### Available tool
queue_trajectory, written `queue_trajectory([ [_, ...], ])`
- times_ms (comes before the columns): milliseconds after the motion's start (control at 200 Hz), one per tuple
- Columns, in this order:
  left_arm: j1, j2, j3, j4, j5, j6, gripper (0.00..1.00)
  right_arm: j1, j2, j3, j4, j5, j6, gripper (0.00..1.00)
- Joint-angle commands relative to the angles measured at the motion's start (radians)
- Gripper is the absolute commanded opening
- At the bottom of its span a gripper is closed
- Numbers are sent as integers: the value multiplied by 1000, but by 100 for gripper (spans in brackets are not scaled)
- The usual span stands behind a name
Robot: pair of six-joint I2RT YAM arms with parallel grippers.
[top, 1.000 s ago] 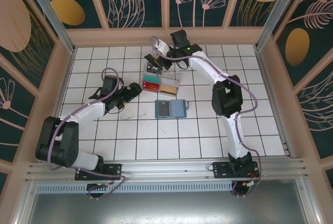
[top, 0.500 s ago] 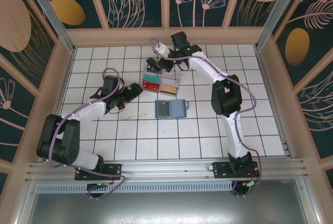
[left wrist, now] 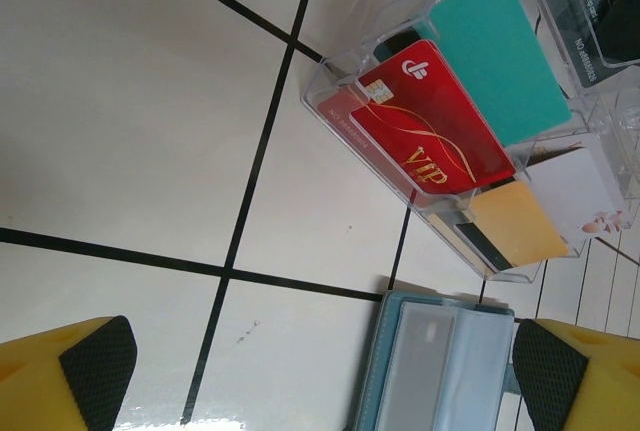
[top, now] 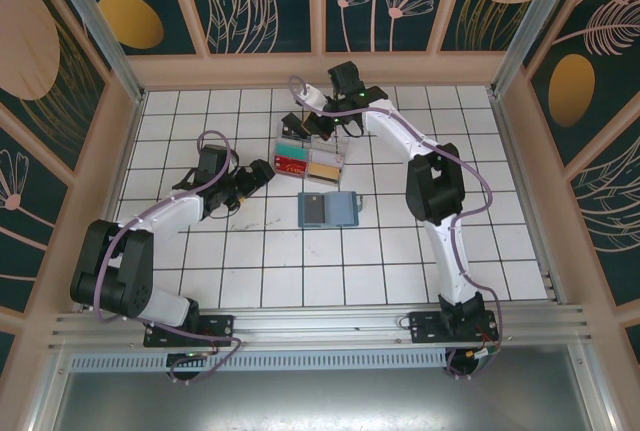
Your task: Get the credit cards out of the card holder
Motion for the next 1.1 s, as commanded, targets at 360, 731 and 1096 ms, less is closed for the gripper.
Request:
queue_trajectory([
  [360, 6, 4, 15, 26, 28, -8, 99, 2, 29, 41, -29, 43, -26, 16],
  [731, 6, -15, -6, 27, 16, -12, 99, 14, -23, 71, -26, 52, 47, 17],
  [1096, 6, -58, -14, -11, -7, 25, 99, 33, -398, -389, 215, 170, 459, 36],
])
